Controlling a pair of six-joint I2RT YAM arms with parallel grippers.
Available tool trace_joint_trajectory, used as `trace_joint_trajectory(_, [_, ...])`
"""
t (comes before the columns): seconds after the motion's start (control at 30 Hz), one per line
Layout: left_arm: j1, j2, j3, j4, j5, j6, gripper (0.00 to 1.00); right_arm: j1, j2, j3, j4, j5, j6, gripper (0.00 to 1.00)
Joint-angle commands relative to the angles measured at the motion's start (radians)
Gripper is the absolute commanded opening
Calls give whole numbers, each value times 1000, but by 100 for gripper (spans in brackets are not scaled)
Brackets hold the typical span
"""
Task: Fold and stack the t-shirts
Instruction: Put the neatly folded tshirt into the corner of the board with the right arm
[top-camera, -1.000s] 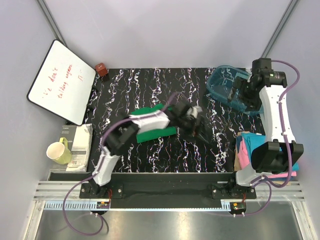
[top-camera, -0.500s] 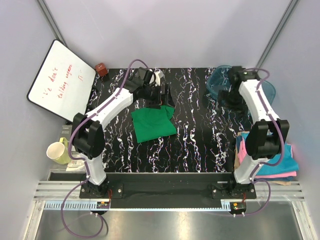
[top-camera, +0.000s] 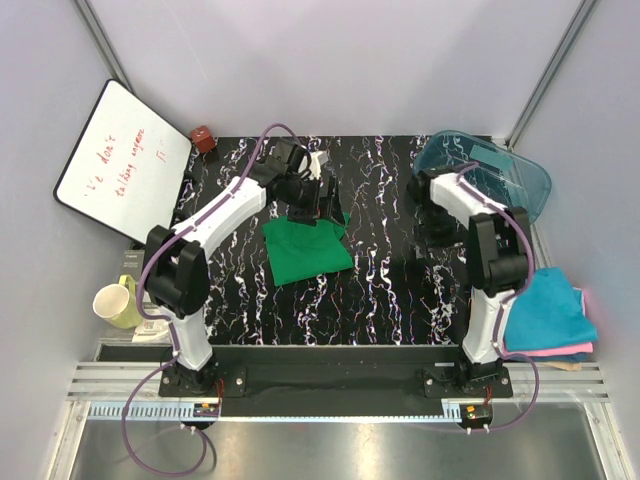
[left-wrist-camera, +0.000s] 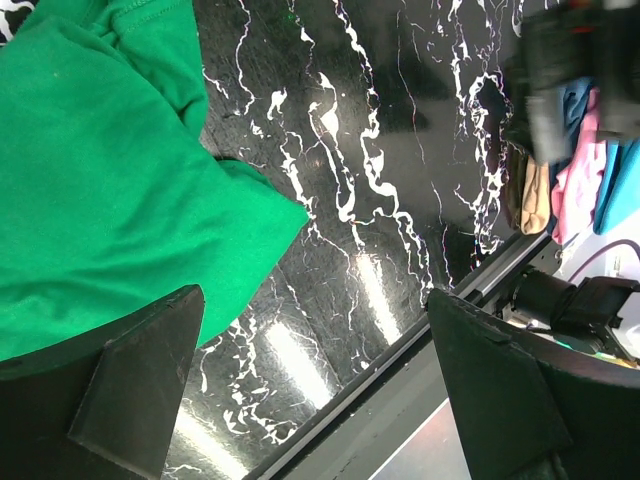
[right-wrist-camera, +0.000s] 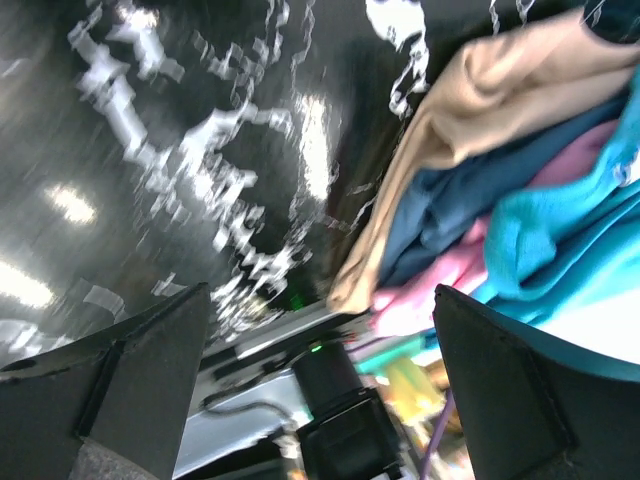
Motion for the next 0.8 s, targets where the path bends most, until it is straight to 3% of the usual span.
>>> trace_joint_trajectory(0.0, [29, -14, -6, 6, 57, 45, 99, 21, 102, 27, -47, 217, 21, 100])
trace_joint_trajectory(0.33, [88, -7, -21, 3, 140, 67, 99, -29, 149, 1, -38, 463, 49, 97])
trace_joint_trajectory(0.47, [89, -23, -43, 23, 169, 50, 99, -68, 185, -23, -17, 454, 34, 83])
trace_joint_trajectory(0.53, [91, -23, -47, 32, 178, 42, 99, -84, 199, -29, -1, 408, 20, 82])
trace_joint_trajectory(0.57, [91, -20, -50, 35, 184, 40, 99, -86, 205, -39, 8, 388, 1, 72])
trace_joint_trajectory(0.63, [92, -14, -50, 44, 186, 36, 99, -89, 204, -39, 14, 363, -3, 63])
trace_joint_trajectory(0.77, [98, 9, -30, 46, 198, 31, 99, -91, 169, -37, 13, 311, -11, 71])
